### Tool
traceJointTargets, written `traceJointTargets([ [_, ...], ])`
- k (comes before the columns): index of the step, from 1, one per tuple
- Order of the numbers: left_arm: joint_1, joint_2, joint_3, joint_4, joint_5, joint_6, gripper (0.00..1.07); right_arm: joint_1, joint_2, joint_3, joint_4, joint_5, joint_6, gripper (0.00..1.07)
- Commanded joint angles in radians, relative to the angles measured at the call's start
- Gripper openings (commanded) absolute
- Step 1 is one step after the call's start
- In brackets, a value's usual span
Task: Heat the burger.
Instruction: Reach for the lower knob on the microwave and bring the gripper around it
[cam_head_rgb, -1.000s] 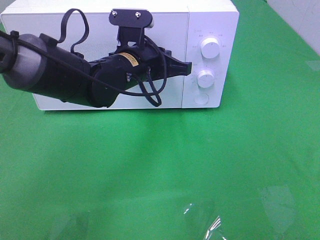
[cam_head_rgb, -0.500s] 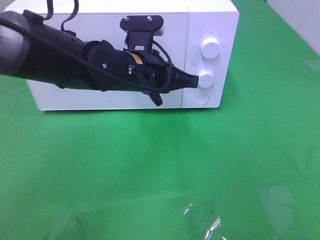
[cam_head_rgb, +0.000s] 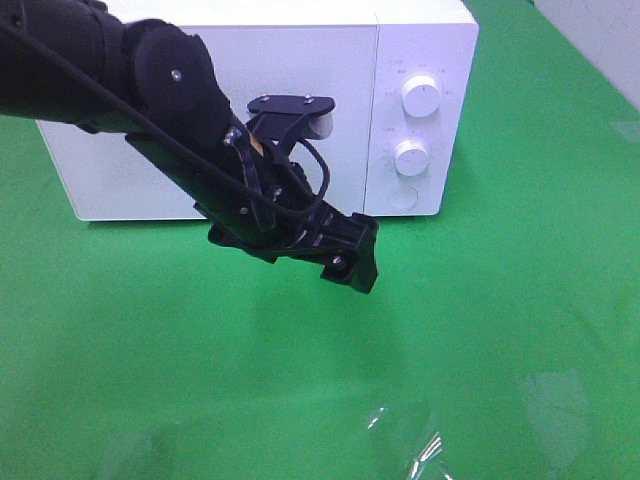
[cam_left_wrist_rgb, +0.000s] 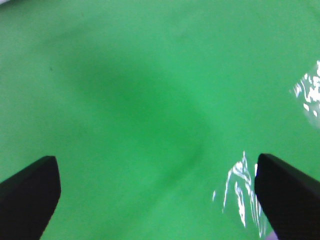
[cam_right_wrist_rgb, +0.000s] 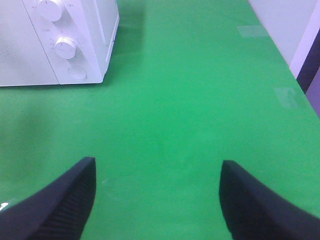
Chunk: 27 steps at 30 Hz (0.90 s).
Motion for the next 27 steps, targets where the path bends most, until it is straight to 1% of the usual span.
traceJointTargets([
  [1,-0.001,-0.048,-0.007,0.066,0.147,0.006,0.98,-0.008,-0.026,0.0,0.0,-0.008,-0.013,0.68],
  [2,-0.001,-0.048,-0.007,0.066,0.147,0.006,0.98,-0.008,-0.026,0.0,0.0,-0.008,-0.013,0.68],
  [3,0.005,-0.065,-0.007,0.104,0.192,-0.02,0.98,-0.008,-0.026,0.0,0.0,-0.008,-0.013,0.68],
  [4,0.019,-0.083,-0.007,0.134,0.233,-0.059,0.98,-0.008,-0.026,0.0,0.0,-0.008,-0.013,0.68],
  [5,0.019,-0.083,-0.007,0.134,0.233,-0.059,0.98,-0.008,-0.026,0.0,0.0,-0.008,-0.013,0.68],
  [6,0.032,-0.093,-0.007,0.15,0.256,-0.076,0.98,-0.008,-0.026,0.0,0.0,-0.008,-0.013,0.68],
  [7,0.032,-0.093,-0.007,0.15,0.256,-0.076,0.98,-0.008,-0.026,0.0,0.0,-0.008,-0.013,0.68],
  [8,0.065,-0.112,-0.007,0.172,0.292,-0.094,0.98,-0.008,-0.026,0.0,0.0,-0.008,-0.013,0.68],
  [9,0.103,-0.129,-0.007,0.173,0.318,-0.094,0.98,-0.008,-0.026,0.0,0.0,-0.008,-0.013,0.68],
  [10,0.103,-0.129,-0.007,0.173,0.318,-0.094,0.98,-0.008,-0.026,0.0,0.0,-0.008,-0.013,0.68],
  [11,0.149,-0.148,-0.007,0.171,0.342,-0.093,0.98,-0.008,-0.026,0.0,0.0,-0.008,-0.013,0.68],
  [12,0.149,-0.148,-0.007,0.171,0.342,-0.093,0.98,-0.008,-0.026,0.0,0.0,-0.008,-0.013,0.68],
  [13,0.177,-0.155,-0.007,0.169,0.359,-0.092,0.98,-0.008,-0.026,0.0,0.0,-0.008,-0.013,0.68],
  [14,0.23,-0.168,-0.007,0.169,0.391,-0.092,0.98,-0.008,-0.026,0.0,0.0,-0.008,-0.013,0.68],
  [15,0.23,-0.168,-0.007,0.169,0.391,-0.092,0.98,-0.008,-0.026,0.0,0.0,-0.008,-0.013,0.68],
  [16,0.292,-0.178,-0.007,0.167,0.421,-0.09,0.98,-0.008,-0.026,0.0,0.0,-0.008,-0.013,0.68],
  [17,0.292,-0.178,-0.007,0.167,0.421,-0.09,0.98,-0.008,-0.026,0.0,0.0,-0.008,-0.013,0.68],
  [18,0.351,-0.186,-0.006,0.167,0.445,-0.088,0.98,-0.008,-0.026,0.0,0.0,-0.008,-0.013,0.68],
  [19,0.351,-0.186,-0.006,0.167,0.445,-0.088,0.98,-0.008,-0.026,0.0,0.0,-0.008,-0.013,0.68],
  [20,0.384,-0.19,-0.005,0.167,0.46,-0.087,0.98,-0.008,-0.026,0.0,0.0,-0.008,-0.013,0.68],
  [21,0.444,-0.199,-0.005,0.168,0.486,-0.085,0.98,-0.008,-0.026,0.0,0.0,-0.008,-0.013,0.68],
  [22,0.444,-0.199,-0.005,0.168,0.486,-0.085,0.98,-0.008,-0.026,0.0,0.0,-0.008,-0.013,0.68],
  [23,0.499,-0.206,-0.004,0.17,0.507,-0.085,0.98,-0.008,-0.026,0.0,0.0,-0.008,-0.013,0.68],
  [24,0.499,-0.206,-0.004,0.17,0.507,-0.085,0.98,-0.008,-0.026,0.0,0.0,-0.008,-0.013,0.68],
  [25,0.564,-0.213,-0.004,0.171,0.547,-0.085,0.98,-0.008,-0.026,0.0,0.0,-0.008,-0.013,0.68],
  [26,0.564,-0.213,-0.004,0.171,0.547,-0.085,0.98,-0.008,-0.026,0.0,0.0,-0.008,-0.013,0.68],
  [27,0.611,-0.22,-0.004,0.174,0.577,-0.085,0.98,-0.008,-0.026,0.0,0.0,-0.008,-0.013,0.68],
])
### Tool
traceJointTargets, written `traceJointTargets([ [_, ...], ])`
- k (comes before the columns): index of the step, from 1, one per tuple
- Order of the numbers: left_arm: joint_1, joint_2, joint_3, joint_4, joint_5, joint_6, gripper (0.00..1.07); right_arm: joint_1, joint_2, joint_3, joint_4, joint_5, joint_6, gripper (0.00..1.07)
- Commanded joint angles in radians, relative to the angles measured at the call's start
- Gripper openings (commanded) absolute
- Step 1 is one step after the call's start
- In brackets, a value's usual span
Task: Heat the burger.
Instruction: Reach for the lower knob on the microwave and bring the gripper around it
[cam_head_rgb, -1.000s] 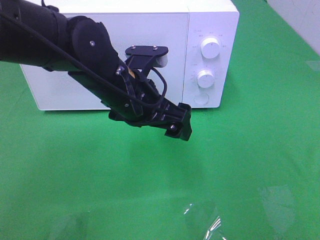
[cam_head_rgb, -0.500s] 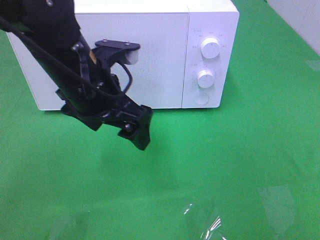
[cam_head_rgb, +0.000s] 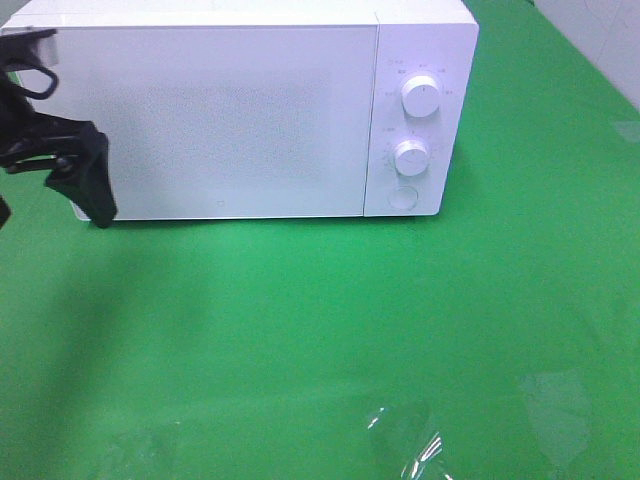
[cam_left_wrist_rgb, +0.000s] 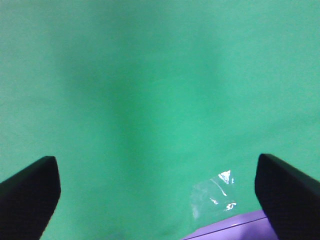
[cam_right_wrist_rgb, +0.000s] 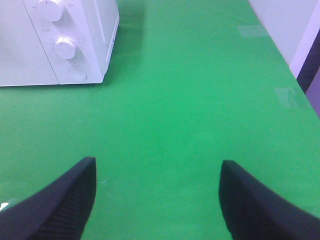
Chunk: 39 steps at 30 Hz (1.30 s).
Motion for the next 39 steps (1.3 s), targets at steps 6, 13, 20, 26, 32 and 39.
traceJointTargets([
  [6,0.175,-0.068,0.01,0.003,0.133,-0.001,0.98,-0.008,-0.026,0.0,0.0,-0.008,-0.013,0.68],
  [13,0.254,-0.22,0.128,0.026,0.123,-0.005,0.98,-0.008,-0.026,0.0,0.0,-0.008,-0.013,0.67],
  [20,0.262,-0.394,0.284,0.042,0.087,-0.006,0.98,-0.008,-0.026,0.0,0.0,-0.008,-0.013,0.67],
  [26,0.262,-0.528,0.402,0.048,0.05,-0.002,0.98,-0.008,-0.026,0.0,0.0,-0.008,-0.013,0.67],
  [32,0.262,-0.736,0.568,0.066,-0.03,-0.002,0.98,-0.008,-0.026,0.0,0.0,-0.008,-0.013,0.67],
  [39,0.262,-0.946,0.673,0.069,-0.108,0.013,0.98,-0.008,-0.026,0.0,0.001,-0.008,-0.013,0.67],
])
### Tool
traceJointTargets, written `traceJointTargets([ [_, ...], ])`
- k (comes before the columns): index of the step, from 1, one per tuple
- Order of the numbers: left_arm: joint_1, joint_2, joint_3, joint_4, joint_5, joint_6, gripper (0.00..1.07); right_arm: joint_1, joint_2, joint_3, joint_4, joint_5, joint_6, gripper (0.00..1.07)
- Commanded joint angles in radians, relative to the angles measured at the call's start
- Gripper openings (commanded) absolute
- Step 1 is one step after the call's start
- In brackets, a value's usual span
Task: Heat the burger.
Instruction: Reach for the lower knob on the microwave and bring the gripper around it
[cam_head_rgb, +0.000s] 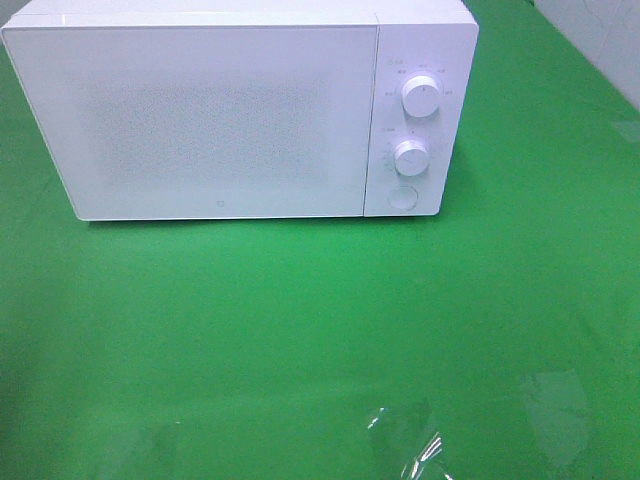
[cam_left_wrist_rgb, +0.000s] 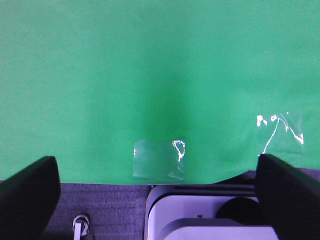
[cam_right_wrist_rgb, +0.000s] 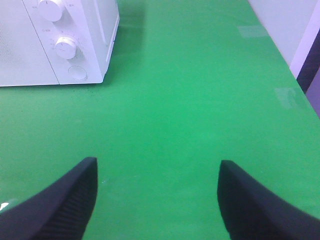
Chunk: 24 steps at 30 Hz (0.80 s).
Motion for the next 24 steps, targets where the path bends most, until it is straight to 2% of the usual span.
traceJointTargets([
  [1,0.003,-0.122,0.021,-0.007,-0.044,0.014,0.98,-0.008,-0.026,0.0,0.001,-0.008,-0.013,0.67],
  [4,0.003,-0.146,0.021,-0.007,-0.044,0.014,0.98,-0.008,-0.026,0.0,0.001,-0.008,-0.013,0.67],
  [8,0.003,-0.268,0.024,-0.01,0.016,0.02,0.98,-0.008,-0.026,0.0,0.001,-0.008,-0.013,0.67],
  [11,0.003,-0.284,0.033,-0.01,0.034,0.02,0.98,-0.008,-0.026,0.0,0.001,-0.008,-0.013,0.67],
  [15,0.003,-0.425,0.048,-0.018,0.054,0.02,0.98,-0.008,-0.026,0.0,0.002,-0.008,-0.013,0.67],
  [18,0.003,-0.451,0.049,-0.018,0.054,0.02,0.98,-0.008,-0.026,0.0,0.002,-0.008,-0.013,0.67],
  [24,0.003,-0.674,0.049,-0.058,0.051,0.017,0.98,-0.008,-0.026,0.0,0.002,-0.008,-0.013,0.67],
])
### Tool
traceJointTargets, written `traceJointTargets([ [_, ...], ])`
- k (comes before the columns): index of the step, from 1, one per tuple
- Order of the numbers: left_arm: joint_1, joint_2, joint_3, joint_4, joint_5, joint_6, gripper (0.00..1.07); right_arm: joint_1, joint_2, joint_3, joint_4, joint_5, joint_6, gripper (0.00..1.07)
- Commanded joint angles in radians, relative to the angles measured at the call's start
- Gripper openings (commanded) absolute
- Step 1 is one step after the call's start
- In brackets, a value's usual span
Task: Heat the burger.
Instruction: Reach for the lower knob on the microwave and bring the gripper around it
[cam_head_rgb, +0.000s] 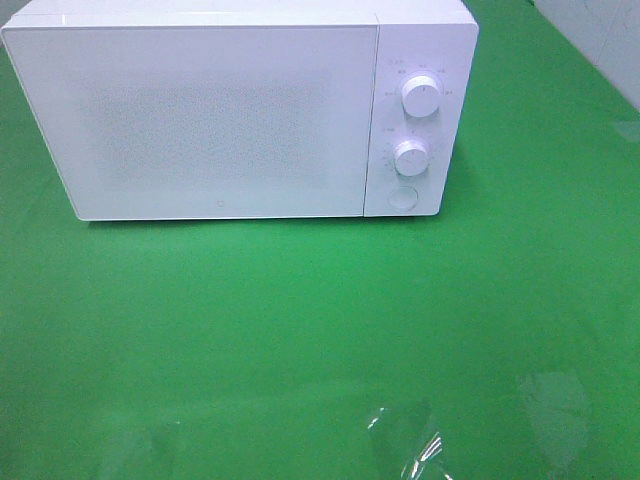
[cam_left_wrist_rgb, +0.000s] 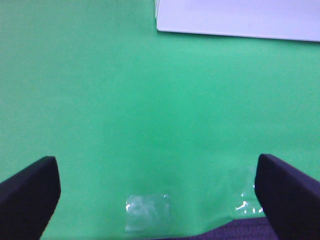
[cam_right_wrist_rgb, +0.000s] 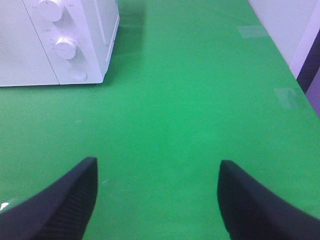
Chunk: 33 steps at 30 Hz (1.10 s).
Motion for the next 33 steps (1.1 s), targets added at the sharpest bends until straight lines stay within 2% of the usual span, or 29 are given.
traceJointTargets([
  [1,0.003,-0.078,0.004,-0.023,0.0,0.002,0.98,-0.008,-0.026,0.0,0.001,-0.008,-0.013,0.67],
  [5,0.004,-0.229,0.004,-0.022,-0.001,0.002,0.98,-0.008,-0.026,0.0,0.001,-0.008,-0.013,0.66],
  [33,0.004,-0.214,0.006,-0.021,-0.001,0.004,0.98,-0.008,-0.025,0.0,0.001,-0.008,-0.013,0.66],
])
